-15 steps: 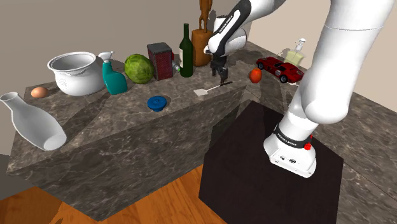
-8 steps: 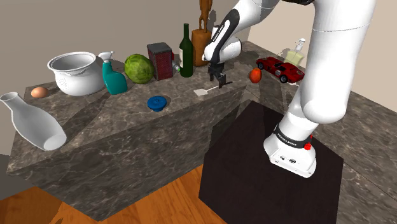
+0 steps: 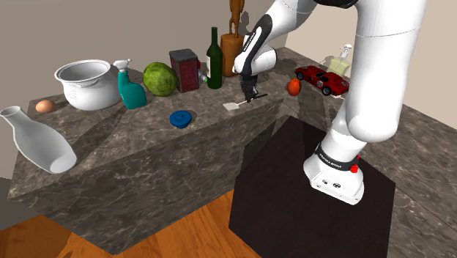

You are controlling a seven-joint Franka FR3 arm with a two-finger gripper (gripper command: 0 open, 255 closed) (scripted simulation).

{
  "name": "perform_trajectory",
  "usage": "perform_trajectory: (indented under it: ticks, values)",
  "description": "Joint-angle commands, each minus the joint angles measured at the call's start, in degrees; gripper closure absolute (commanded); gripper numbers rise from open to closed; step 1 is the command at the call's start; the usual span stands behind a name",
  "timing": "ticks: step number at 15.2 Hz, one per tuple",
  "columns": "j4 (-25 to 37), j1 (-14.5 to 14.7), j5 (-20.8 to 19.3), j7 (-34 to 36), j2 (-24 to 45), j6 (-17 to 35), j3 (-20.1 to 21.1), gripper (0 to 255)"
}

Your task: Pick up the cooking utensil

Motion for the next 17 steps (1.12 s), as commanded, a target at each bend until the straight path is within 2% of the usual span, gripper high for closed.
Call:
perform_trajectory:
  ticks: [1, 5, 17]
  values:
    - [0.0, 0.0, 0.0, 0.0, 0.0, 0.0, 0.0, 255]
    - [-0.1, 0.0, 0.0, 0.0, -0.1, 0.0, 0.0, 255]
    - [-0.1, 3.3, -7.8, 5.1, -9.3, -8.2, -4.5, 255]
